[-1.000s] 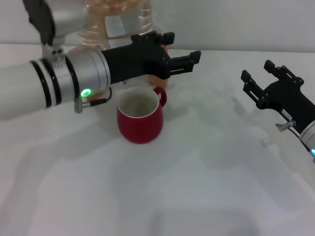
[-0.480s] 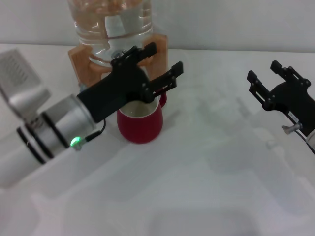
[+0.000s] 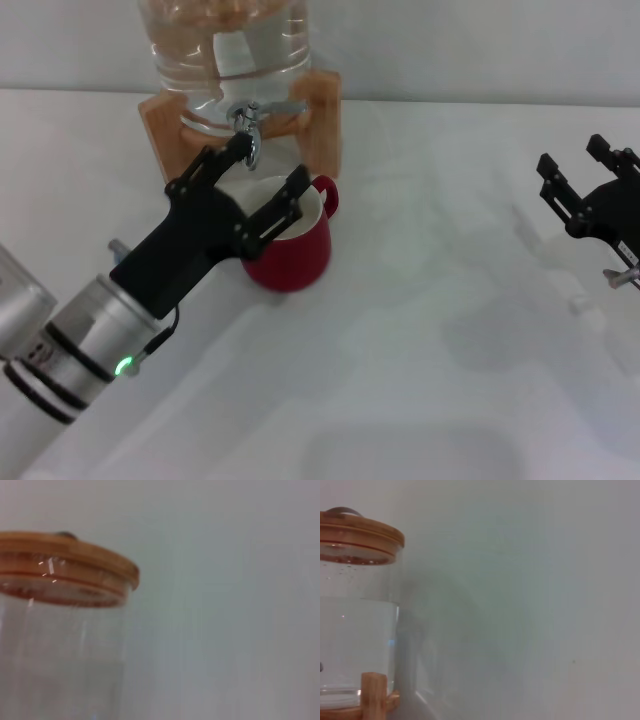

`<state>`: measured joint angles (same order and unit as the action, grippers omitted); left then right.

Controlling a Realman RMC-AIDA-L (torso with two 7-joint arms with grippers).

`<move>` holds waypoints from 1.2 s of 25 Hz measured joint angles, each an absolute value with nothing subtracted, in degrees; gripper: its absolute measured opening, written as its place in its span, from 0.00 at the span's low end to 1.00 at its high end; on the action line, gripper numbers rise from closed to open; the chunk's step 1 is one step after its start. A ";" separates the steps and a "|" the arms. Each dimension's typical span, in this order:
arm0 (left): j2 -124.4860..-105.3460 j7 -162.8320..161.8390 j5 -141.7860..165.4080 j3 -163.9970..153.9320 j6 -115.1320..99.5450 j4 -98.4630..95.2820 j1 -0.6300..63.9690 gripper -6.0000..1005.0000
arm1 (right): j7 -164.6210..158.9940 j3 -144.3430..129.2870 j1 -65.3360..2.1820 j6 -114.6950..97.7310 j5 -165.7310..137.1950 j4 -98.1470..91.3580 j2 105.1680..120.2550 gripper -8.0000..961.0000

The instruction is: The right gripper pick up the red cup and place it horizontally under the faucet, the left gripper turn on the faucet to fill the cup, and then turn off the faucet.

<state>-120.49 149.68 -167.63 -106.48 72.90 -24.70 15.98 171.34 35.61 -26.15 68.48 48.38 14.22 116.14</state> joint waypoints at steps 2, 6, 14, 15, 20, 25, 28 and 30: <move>-120.54 149.85 -167.66 -106.44 72.90 -23.88 15.29 0.84 | 171.35 35.88 -25.72 68.93 48.40 14.11 116.13 0.66; -120.57 149.64 -167.69 -106.77 73.12 -22.13 14.43 0.84 | 171.37 36.62 -24.43 69.82 48.43 14.09 116.09 0.66; -120.56 149.59 -167.70 -106.40 73.46 -20.49 13.71 0.84 | 171.39 36.99 -22.99 69.97 48.43 14.35 116.19 0.66; -120.56 149.59 -167.70 -106.40 73.46 -20.49 13.71 0.84 | 171.38 36.99 -22.82 69.97 48.44 14.35 116.20 0.66; -120.52 149.59 -167.72 -106.41 73.14 -20.46 13.71 0.84 | 171.36 37.06 -22.33 69.97 48.47 14.46 116.20 0.66; -120.50 149.61 -167.76 -106.44 73.04 -20.42 13.74 0.84 | 171.34 37.10 -22.24 69.80 48.50 14.57 116.19 0.66; -120.49 149.62 -167.78 -106.54 73.04 -20.40 13.71 0.84 | 171.33 37.05 -22.23 69.78 48.52 14.54 116.19 0.66; -120.49 149.64 -167.79 -106.70 73.21 -20.24 13.66 0.84 | 171.28 36.87 -22.23 69.76 48.52 14.53 116.19 0.66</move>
